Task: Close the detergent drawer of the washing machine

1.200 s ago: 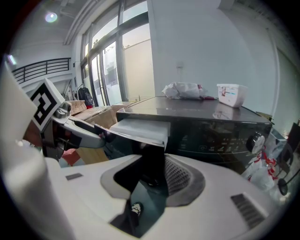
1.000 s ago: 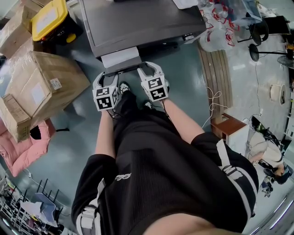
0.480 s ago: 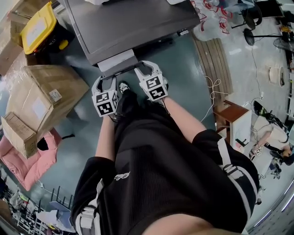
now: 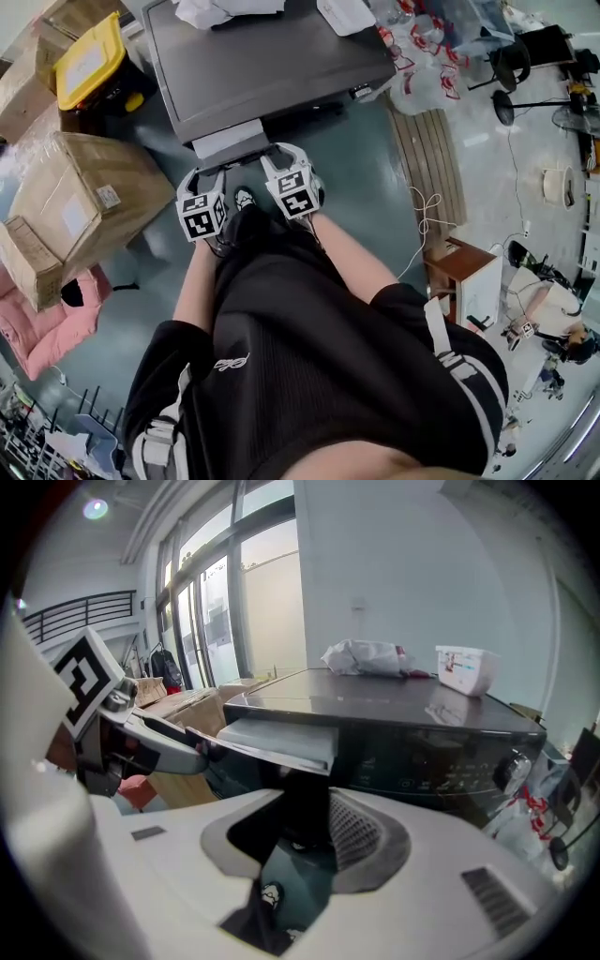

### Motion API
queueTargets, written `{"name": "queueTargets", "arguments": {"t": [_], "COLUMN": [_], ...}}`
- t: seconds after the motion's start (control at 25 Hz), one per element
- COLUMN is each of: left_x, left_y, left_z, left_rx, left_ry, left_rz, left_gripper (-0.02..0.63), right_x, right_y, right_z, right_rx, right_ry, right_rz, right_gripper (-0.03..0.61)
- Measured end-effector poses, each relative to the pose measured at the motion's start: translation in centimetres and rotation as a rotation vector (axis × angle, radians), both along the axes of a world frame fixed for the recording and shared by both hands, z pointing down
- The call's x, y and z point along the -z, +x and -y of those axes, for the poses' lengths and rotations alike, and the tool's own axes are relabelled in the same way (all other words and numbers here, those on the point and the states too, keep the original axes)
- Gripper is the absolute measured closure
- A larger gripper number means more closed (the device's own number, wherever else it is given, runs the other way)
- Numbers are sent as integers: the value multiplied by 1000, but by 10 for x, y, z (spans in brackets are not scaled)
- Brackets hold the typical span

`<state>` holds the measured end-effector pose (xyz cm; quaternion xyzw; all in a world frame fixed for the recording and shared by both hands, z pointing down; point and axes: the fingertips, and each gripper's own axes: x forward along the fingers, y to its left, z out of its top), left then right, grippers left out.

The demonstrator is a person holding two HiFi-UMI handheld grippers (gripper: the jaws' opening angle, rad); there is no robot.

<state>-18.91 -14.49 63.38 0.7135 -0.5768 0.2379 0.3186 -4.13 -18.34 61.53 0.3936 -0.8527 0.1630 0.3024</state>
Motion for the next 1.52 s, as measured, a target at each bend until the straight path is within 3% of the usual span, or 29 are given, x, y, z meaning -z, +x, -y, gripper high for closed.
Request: {"name": "queueTargets", "arguments": {"t": [0.2, 0.56, 1.52], "left_x": [2, 2, 3], "left_y": [-4, -6, -11], "left_z": [1, 4, 14], "left_rx": [25, 101, 97], "left_ry": [22, 24, 2], "left_rz": [17, 13, 3], "left_gripper": [345, 344, 344], "right_x": [1, 1, -2], "right_y": [0, -2, -7], "right_z": [2, 7, 15], "right_rx": [14, -36, -121], "right_ry": [53, 56, 23], "right_rz": [28, 48, 80], "right_gripper": [436, 436, 436]}}
